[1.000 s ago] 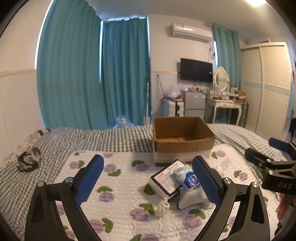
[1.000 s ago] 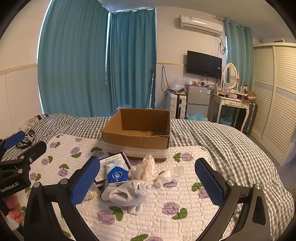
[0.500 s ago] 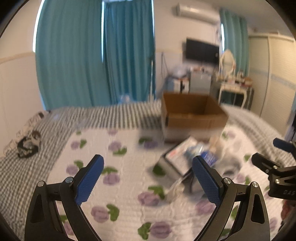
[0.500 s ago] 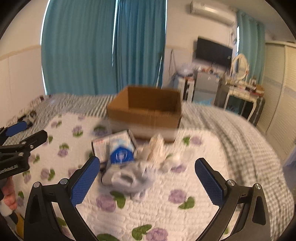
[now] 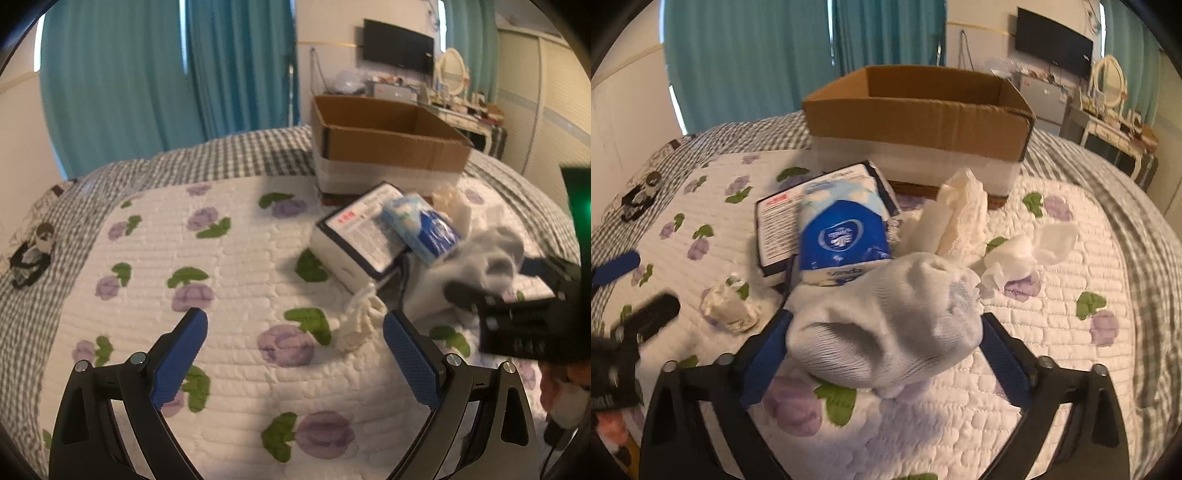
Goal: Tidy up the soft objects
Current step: 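Grasp the white mesh sock with the right gripper while the left grasps a knotted cloth, then carry the mesh sock into the box with the right gripper while the left drops the cloth there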
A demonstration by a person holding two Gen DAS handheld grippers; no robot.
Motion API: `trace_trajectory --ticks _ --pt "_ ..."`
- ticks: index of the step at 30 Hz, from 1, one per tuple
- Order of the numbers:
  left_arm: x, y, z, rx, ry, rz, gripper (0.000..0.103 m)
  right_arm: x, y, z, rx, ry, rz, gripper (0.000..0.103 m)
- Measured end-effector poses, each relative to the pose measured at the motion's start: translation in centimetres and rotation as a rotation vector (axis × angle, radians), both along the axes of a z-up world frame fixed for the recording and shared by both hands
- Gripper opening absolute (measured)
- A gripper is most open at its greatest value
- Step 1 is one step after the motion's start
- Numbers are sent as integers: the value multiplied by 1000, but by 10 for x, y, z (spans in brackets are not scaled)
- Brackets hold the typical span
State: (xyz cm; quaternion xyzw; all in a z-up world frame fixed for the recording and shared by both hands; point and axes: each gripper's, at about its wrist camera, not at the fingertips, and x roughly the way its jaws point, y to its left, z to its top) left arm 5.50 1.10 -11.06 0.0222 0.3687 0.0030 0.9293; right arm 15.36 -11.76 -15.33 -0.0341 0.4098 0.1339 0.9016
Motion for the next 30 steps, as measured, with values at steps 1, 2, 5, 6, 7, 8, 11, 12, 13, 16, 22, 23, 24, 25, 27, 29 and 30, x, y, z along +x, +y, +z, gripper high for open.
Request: trace_trajectory --ticks 1,2,5,6,7,8,11,12,13,16,22,23,24,25,27,29,30 --pt "1 -4 -3 9 6 -11 97 1 -2 0 21 3 1 90" --pt "3 -6 -6 14 13 -21 97 0 -4 1 36 0 2 88" --pt "11 -14 -18 1 46 -45 97 -3 -4 1 31 -17 5 81" --pt "15 -16 -23 -10 56 -51 96 -5 -5 2 34 -20 6 79" --pt "21 -19 -28 -19 64 -56 96 -7 -6 3 36 -24 4 77" --pt "25 -21 -32 -35 70 -56 93 -9 -7 4 36 -31 -1 77" --pt "36 -23 -39 -70 78 -49 70 -15 -11 7 33 -49 -15 76" --pt "40 -24 -42 -56 78 -44 64 -18 -13 8 30 -53 -20 75" --pt "43 -25 -45 -45 83 -48 49 -20 -15 9 26 -59 -26 75" --pt "43 -24 -49 -72 106 -69 32 -27 -19 13 29 -61 -31 75" --pt "22 -27 -38 -61 96 -100 27 -43 -20 18 27 -48 -12 74" --pt "17 -27 -34 -63 90 -103 27 -48 -18 21 23 -49 -6 74" --pt "14 -26 -31 -61 86 -106 27 -52 -18 23 22 -53 -2 74" --pt "9 -26 -24 -60 77 -109 27 -56 -19 25 24 -59 1 74" --pt "3 -26 -14 -61 57 -117 27 -66 -21 33 32 -75 3 74" --pt "-5 -27 1 -63 32 -126 27 -72 -23 45 39 -91 5 74" --pt "-10 -27 8 -63 23 -130 27 -74 -24 53 42 -100 5 74"
